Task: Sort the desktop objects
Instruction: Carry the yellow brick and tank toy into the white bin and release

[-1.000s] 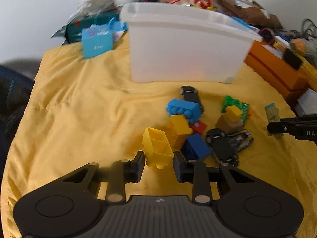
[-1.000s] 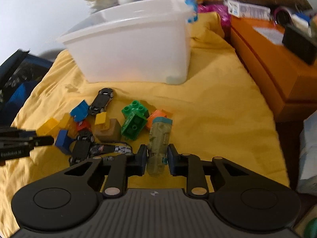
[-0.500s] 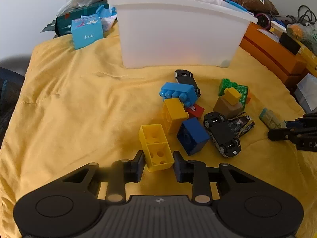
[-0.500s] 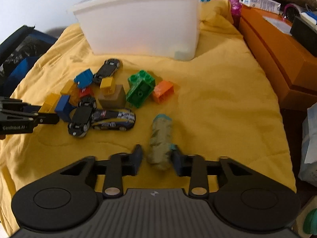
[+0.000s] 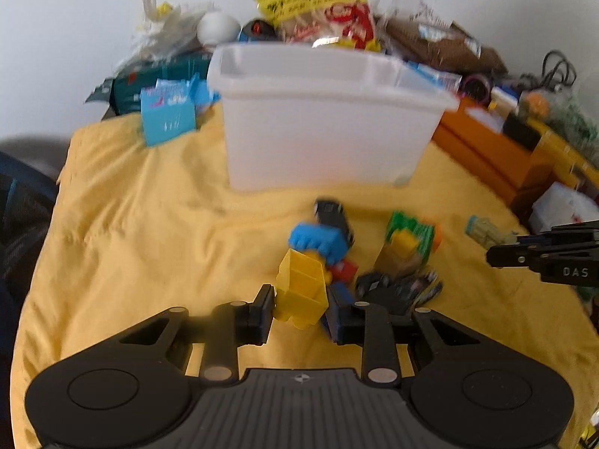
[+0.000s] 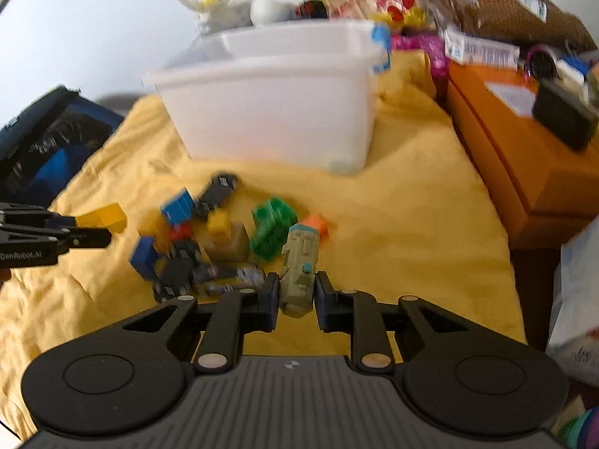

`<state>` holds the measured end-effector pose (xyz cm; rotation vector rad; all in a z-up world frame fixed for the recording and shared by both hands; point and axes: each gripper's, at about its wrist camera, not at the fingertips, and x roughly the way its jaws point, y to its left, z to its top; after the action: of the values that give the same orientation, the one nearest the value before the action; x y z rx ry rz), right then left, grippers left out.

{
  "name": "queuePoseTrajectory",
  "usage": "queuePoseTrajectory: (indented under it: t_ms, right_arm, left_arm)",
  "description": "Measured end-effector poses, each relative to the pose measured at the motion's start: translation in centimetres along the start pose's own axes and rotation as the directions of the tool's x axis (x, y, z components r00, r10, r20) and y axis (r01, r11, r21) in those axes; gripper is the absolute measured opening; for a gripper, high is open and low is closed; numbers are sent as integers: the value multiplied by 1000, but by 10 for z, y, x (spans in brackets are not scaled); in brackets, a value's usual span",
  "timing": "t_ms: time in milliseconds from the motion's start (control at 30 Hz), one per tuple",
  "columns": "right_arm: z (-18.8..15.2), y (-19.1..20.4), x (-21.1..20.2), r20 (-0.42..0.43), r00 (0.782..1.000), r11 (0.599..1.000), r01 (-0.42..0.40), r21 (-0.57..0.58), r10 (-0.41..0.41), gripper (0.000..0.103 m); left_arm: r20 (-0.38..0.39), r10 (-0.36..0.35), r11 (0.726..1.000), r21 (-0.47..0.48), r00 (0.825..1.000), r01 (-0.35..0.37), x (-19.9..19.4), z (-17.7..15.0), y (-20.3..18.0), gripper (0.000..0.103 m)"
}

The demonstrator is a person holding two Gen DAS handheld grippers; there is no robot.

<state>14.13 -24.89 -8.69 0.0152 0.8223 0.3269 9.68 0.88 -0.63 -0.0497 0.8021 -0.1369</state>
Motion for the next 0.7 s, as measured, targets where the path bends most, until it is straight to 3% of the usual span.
queuePoseTrajectory:
  t_ms: [233,433,700]
  right_arm:
    - [43,7,-16,102,994,999,-29,-14,30,22]
    - [102,4,-20,163,986,999,-37,-40,43,22]
    - [173,-13,6,77,995,998,-63,6,62,22]
  left_arm:
    - [88,-10,1000,-28,996,12,-19,38,4,33]
    - [143,-11,999,-45,990,18,-23,90,14,33]
    - [128,2,1000,-26,992,2,-1,162,22,33]
